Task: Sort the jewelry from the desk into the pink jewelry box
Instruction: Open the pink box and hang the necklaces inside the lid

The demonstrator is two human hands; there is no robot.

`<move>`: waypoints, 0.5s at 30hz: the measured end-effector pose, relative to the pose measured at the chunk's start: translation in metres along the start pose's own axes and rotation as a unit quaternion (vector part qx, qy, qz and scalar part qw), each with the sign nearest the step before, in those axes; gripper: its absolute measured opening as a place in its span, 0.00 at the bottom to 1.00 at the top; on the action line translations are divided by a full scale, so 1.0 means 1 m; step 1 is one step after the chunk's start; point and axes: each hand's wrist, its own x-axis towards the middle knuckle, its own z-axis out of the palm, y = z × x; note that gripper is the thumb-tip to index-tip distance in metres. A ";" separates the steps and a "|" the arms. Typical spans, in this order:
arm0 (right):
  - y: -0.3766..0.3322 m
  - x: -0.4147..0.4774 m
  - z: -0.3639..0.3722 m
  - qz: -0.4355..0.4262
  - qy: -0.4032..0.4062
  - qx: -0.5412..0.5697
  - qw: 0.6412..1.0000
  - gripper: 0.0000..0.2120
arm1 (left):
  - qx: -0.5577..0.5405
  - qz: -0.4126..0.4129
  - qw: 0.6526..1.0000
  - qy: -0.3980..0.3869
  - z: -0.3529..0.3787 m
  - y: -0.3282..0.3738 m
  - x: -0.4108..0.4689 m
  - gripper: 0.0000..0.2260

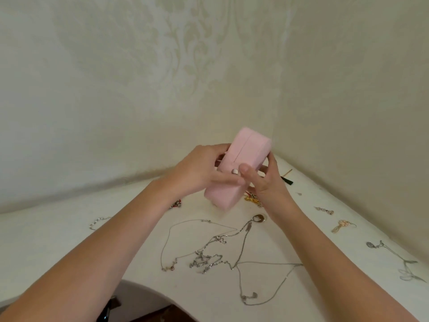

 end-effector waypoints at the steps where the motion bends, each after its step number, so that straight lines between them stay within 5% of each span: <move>1: -0.001 -0.001 0.002 -0.005 0.009 0.000 1.000 0.42 | 0.024 0.009 1.000 0.014 0.003 0.000 -0.003 0.29; 9: 0.002 -0.007 0.012 0.022 0.030 0.065 0.997 0.43 | 0.016 0.049 0.992 0.112 0.023 -0.004 -0.018 0.31; 15: 0.000 -0.010 0.017 0.025 0.050 0.066 0.996 0.39 | 0.165 0.098 0.969 0.159 0.023 -0.003 -0.017 0.27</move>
